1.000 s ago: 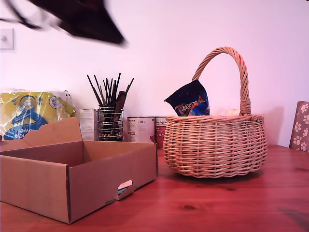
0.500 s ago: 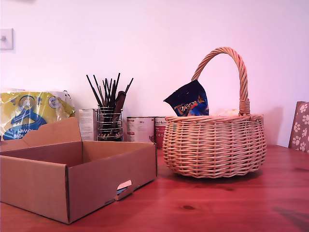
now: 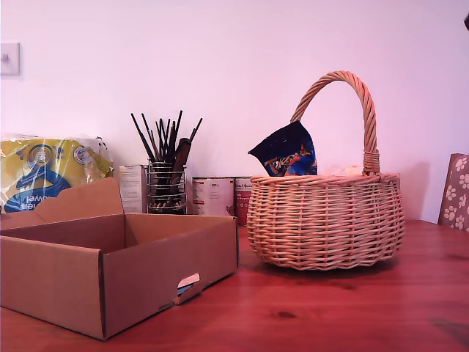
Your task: Move the bags of Easter eggs from the cardboard box on the left into the woven basket on the right side.
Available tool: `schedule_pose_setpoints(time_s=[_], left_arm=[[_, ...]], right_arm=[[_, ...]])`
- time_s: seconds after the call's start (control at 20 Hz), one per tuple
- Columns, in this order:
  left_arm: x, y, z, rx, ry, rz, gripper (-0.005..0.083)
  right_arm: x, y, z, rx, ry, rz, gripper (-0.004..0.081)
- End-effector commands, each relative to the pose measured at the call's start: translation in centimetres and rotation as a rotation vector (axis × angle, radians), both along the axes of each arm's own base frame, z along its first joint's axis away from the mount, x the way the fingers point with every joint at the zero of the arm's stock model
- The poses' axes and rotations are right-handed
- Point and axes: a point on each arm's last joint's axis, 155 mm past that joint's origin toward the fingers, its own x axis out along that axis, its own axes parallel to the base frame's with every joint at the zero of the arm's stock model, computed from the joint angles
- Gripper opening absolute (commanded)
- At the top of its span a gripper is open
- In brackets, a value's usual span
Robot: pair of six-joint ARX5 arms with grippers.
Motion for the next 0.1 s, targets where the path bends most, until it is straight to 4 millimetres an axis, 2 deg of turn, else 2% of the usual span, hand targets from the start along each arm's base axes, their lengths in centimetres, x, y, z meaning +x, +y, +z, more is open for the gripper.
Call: schedule_pose_setpoints(time_s=[0.0,0.05], left_arm=[[0.07,0.03,-1.45,0.013,0.044,0.003,-0.0021],[0.10,0.01,-2.07,0.022,0.068,0.003,-0.0021]], right_arm=[[-0.14,0.00,-1.21,-0.010,0.029,0.002,-0.0011],[-0.23,-0.03,-1.42,-0.013,0.038,0.002,-0.0011]])
